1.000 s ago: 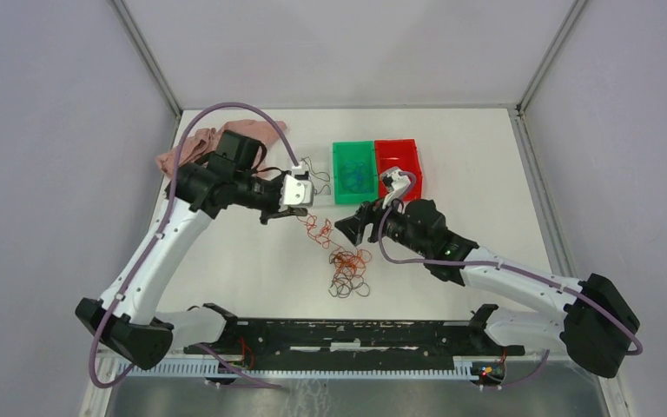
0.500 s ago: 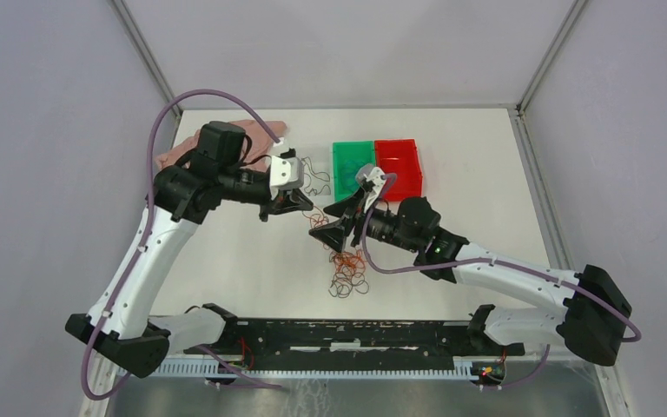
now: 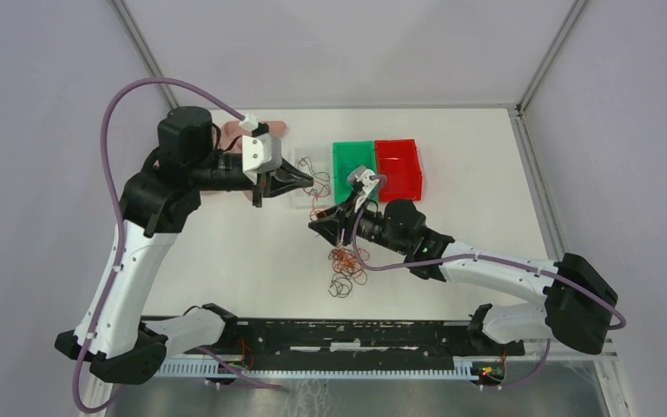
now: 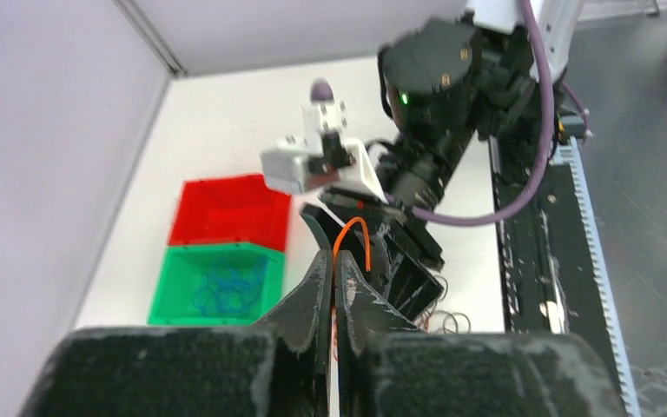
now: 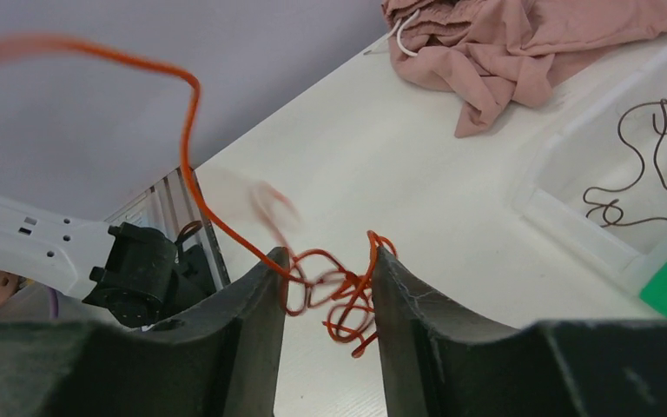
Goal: Untangle the cables
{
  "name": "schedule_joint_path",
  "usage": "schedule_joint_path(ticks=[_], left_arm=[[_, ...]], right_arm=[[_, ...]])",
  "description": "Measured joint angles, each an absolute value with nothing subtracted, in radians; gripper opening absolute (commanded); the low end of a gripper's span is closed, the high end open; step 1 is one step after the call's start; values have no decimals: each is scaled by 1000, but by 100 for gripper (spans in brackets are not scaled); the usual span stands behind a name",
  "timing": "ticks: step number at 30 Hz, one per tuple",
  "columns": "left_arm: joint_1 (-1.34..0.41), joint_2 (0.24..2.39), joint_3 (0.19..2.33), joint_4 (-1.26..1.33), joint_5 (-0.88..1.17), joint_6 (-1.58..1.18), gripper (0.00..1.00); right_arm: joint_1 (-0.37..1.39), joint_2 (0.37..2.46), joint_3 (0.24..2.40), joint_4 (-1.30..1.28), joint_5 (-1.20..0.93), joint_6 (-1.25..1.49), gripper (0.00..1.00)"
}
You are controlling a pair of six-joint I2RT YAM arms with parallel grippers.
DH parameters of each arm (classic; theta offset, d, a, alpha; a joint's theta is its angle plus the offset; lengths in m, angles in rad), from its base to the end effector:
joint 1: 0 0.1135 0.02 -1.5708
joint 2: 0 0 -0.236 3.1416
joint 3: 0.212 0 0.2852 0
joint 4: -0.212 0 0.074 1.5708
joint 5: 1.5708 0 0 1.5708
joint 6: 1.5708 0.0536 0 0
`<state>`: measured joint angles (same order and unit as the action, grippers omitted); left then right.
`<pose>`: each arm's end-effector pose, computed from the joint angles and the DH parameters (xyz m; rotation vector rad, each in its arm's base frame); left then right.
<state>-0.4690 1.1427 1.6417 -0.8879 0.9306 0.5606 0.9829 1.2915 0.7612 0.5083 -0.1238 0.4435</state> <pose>0.1913 -0.1451 0.4741 1.4011 1.2566 -0.8397 0.1903 0.2974 0.2483 -0.5608 1.6360 1.1858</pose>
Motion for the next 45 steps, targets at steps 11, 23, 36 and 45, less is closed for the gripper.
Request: schedule_joint_path(ticks=[11,23,36,45], left_arm=[[-469,1131,1741,-650,893,400,3],[-469,1138,1864,-403,725,337,3],[-469,1182,1940,-128,410,403,3],[-469,1216,2009,26,258,505,3]], right_arm=[[984,1290,605,543,-26,477,37],[984,1281,496,577,37,513,41],[984,1370,398,644,69,579,36],[985,1396,340,699,99,612,3]])
